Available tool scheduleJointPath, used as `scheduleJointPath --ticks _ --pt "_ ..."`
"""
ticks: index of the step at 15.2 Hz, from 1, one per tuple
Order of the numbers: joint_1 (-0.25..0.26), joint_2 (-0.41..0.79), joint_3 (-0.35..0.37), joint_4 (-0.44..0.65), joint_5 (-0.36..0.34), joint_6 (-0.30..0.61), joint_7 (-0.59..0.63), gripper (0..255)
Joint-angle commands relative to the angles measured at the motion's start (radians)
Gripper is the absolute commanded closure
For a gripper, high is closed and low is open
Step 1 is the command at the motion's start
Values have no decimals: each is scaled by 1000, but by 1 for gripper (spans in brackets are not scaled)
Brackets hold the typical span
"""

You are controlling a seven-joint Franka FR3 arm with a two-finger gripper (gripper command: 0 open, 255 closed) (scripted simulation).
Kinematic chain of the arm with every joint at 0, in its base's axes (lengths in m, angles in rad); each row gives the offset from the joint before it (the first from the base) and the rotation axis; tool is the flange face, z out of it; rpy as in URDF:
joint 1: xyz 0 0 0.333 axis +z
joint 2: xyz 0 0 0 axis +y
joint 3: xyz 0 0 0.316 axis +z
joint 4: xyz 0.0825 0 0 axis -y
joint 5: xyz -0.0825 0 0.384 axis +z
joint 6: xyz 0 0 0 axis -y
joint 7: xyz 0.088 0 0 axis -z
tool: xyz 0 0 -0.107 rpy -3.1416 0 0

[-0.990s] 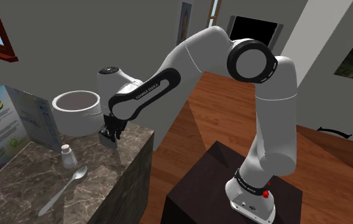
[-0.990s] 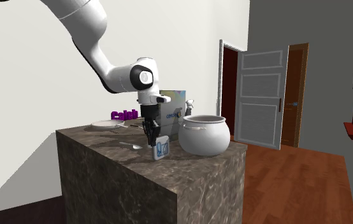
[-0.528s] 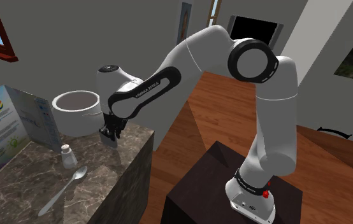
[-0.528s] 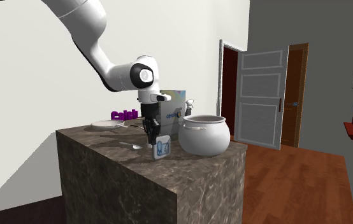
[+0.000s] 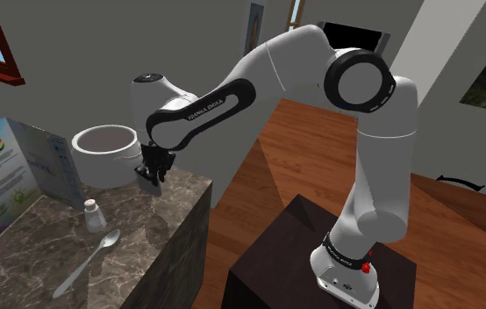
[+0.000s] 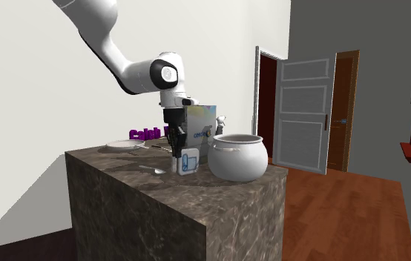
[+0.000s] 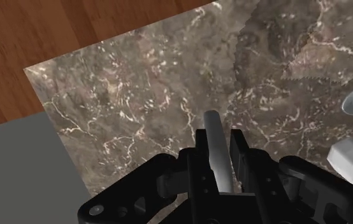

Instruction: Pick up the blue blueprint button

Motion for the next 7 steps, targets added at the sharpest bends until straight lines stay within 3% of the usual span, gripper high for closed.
scheduleJointPath --ticks 1,7 --pt "-2 -13 2 10 6 -22 -5 255" --pt "-5 -39 7 31 17 -69 -14 255"
